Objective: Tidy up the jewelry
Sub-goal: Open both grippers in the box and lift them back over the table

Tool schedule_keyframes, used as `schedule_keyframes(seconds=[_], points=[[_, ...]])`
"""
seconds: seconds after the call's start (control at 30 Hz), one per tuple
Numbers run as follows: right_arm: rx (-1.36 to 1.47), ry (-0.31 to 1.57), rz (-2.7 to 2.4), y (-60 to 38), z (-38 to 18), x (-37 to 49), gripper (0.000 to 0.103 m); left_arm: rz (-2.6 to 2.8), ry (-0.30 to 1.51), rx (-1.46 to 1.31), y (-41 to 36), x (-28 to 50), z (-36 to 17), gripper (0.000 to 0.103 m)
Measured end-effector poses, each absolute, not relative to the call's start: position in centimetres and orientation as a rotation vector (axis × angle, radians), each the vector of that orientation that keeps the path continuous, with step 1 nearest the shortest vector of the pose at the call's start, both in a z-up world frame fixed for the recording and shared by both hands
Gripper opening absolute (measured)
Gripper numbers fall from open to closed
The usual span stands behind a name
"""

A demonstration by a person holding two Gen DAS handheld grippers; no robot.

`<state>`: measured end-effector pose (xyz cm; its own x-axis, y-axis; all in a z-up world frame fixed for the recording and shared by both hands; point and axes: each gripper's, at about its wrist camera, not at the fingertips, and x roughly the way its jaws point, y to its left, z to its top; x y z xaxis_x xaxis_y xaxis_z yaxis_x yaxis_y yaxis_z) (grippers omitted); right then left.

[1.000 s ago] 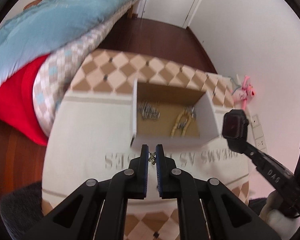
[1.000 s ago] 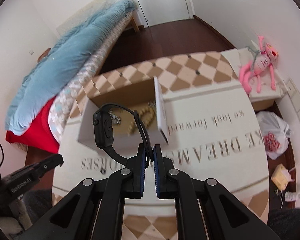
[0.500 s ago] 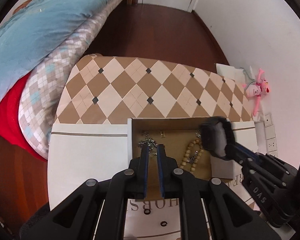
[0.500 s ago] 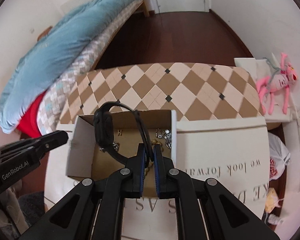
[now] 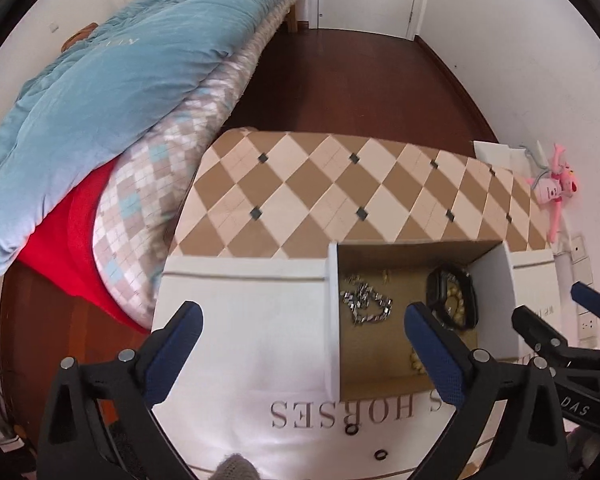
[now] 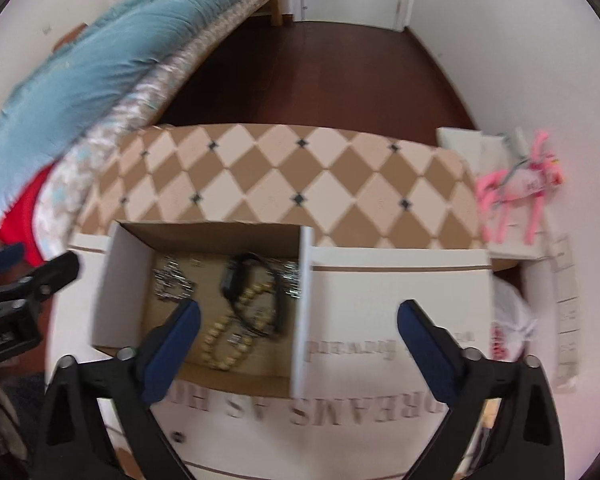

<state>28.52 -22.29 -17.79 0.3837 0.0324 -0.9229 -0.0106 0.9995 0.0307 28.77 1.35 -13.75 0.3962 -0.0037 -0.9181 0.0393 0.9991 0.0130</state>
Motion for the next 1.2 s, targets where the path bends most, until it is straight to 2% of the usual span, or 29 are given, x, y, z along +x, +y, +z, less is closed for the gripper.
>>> schedule_keyframes(seconds=[0.37,0.93,1.2], points=[[0.032,1.163,-0.011,-22.8,-17.0,24.2,0.103,-0.023,1.141,0.029,1.1,24.3,-12.7,0.103],[0.059,0.952,-0.058,-23.8,-6.6,17.2,0.103,-0.055,0.952,0.013,0.0,18.2,-3.4,0.103],[0.103,0.918,-0.041,-24.3,-4.5,15.7,0.103,-0.036,0.944,0.015,0.1,17.3,-2.3,0.103]])
